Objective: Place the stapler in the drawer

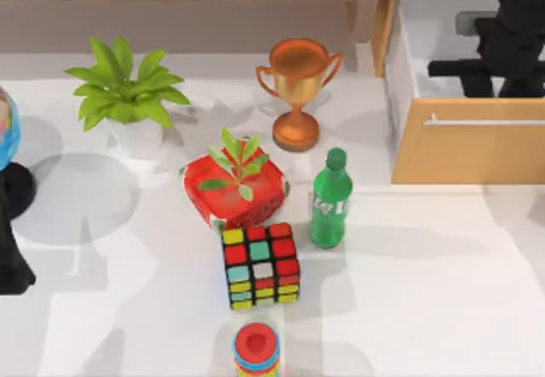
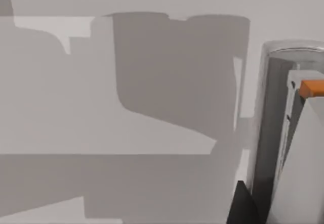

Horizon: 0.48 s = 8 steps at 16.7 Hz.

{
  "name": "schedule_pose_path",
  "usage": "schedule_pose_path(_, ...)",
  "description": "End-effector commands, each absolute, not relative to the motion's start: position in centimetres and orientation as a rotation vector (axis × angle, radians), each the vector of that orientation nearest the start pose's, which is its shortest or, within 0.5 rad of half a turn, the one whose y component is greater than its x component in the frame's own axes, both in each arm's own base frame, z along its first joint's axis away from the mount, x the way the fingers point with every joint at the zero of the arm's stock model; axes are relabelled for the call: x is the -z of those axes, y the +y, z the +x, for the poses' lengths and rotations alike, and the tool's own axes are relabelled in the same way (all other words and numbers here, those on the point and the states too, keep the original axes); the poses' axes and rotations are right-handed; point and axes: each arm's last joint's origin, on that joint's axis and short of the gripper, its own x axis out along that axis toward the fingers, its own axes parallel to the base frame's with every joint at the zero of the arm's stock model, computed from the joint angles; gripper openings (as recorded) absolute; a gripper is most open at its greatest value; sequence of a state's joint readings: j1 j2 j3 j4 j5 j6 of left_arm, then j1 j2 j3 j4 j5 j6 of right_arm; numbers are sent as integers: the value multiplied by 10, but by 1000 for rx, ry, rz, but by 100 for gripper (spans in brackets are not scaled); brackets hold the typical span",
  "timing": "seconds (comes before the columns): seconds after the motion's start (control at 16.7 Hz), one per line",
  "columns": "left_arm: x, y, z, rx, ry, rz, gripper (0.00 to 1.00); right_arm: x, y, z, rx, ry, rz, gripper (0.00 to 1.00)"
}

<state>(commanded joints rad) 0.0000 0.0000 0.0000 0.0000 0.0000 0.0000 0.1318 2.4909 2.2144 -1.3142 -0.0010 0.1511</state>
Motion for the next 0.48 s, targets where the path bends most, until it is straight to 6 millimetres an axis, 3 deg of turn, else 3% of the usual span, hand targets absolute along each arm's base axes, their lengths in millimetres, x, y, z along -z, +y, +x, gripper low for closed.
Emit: schedule_pose_path(0.48, -160, -1, 106, 0, 0, 0, 100, -152, 70, 481, 2, 1592, 9, 75)
